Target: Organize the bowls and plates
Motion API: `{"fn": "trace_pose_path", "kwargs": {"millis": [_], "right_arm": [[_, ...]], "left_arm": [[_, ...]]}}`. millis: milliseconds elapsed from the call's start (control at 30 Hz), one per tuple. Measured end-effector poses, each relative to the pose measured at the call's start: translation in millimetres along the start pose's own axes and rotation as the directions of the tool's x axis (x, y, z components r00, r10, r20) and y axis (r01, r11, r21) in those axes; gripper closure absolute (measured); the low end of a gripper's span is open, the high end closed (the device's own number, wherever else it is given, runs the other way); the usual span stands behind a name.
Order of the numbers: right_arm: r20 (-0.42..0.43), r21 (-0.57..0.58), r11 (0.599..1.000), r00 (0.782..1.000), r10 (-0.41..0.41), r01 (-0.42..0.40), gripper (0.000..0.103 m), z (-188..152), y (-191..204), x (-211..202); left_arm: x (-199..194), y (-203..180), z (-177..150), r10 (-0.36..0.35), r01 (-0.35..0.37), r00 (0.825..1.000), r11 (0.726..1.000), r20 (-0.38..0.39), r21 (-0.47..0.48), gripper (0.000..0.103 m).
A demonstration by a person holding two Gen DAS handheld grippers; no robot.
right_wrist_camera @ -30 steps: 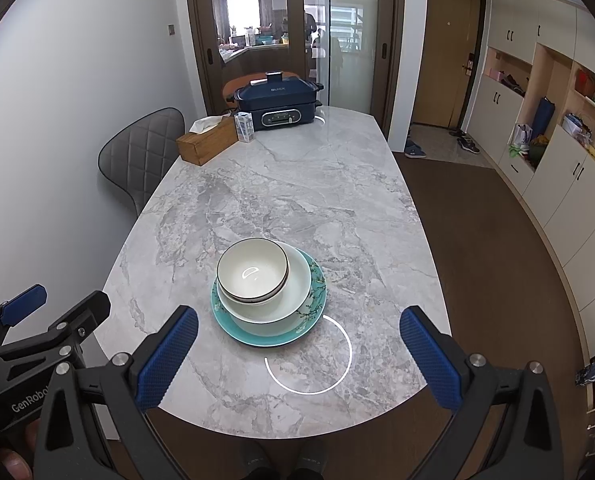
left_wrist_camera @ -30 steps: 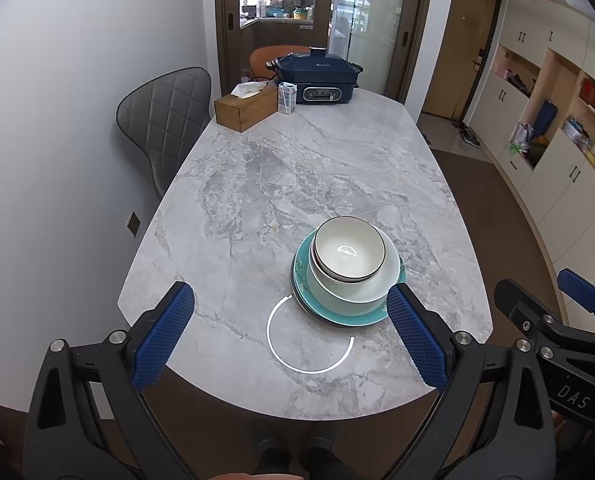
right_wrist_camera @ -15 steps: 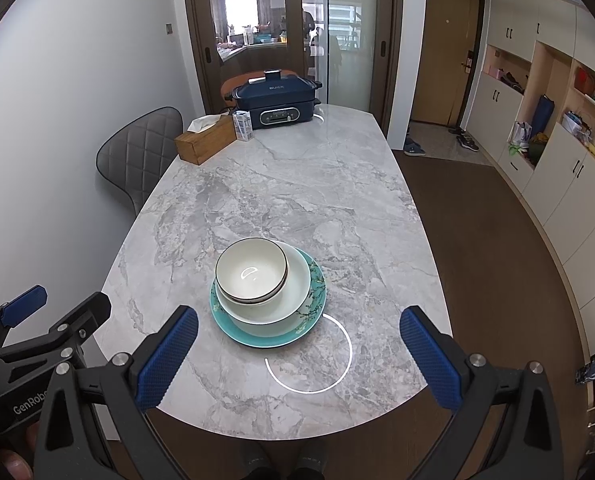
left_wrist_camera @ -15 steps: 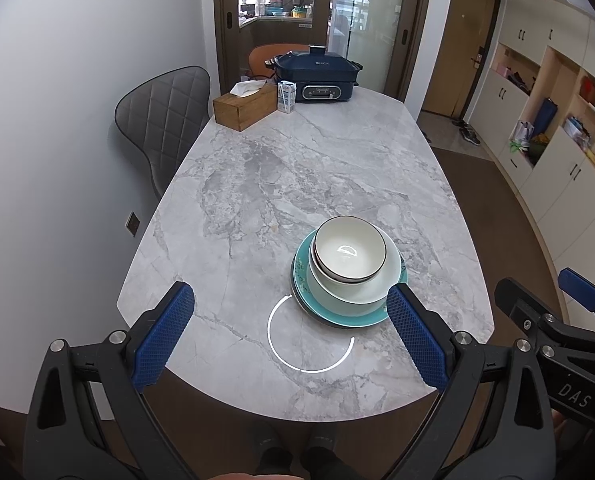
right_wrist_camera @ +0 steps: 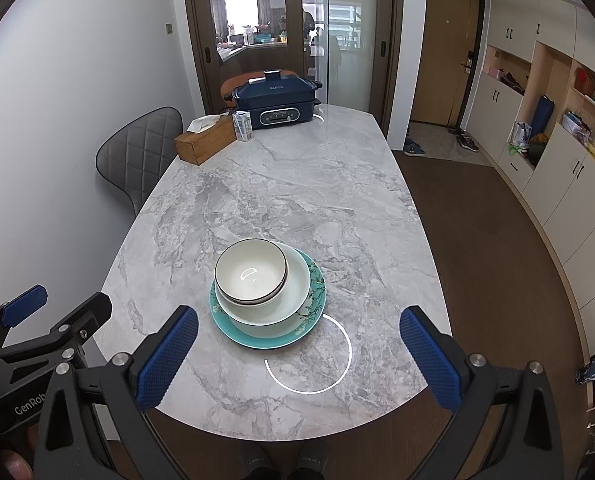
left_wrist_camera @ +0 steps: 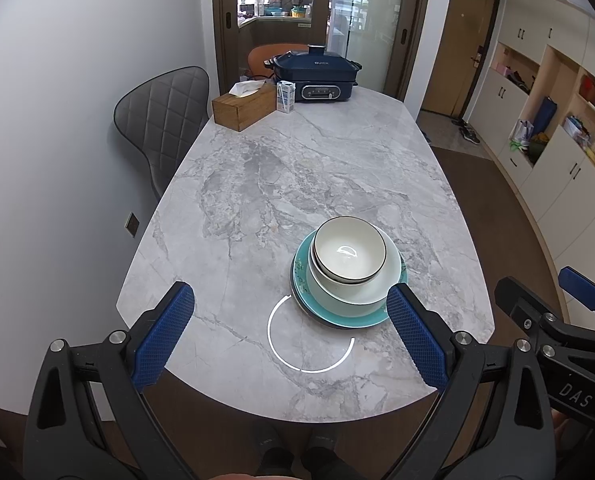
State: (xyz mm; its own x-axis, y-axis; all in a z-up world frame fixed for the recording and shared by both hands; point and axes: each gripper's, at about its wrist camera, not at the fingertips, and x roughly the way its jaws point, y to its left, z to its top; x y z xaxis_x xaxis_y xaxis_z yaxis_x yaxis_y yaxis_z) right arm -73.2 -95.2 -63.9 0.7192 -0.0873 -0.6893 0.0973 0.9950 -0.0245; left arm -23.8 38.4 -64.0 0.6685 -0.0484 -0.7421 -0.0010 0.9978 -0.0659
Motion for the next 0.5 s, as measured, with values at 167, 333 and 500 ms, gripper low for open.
{"fn": "trace_pose_path", "kwargs": {"millis": [167, 333, 500], "right_arm": [[-0.001, 0.000, 1.000, 1.000, 0.000, 0.000, 0.000, 0.8, -0.8, -0.1], [-0.002, 0.000, 1.000, 1.000, 0.000, 0.000, 0.000, 0.6, -0.6, 0.2], [0.000, -0.001, 1.000, 1.000, 0.002, -0.002, 0.000, 1.9, -2.3, -0.1]], "left_arm": [[0.7, 0.9, 0.4, 0.001, -0.001, 1.000, 1.000, 0.003, 0.001, 0.005], [5.9, 4.5, -0.1, 0.004, -0.004, 1.000, 1.000, 0.004, -0.001, 0.005], [9.6, 9.2, 0.0, -0.006, 0.006, 1.000, 1.000, 0.006, 0.002, 0.005]]}}
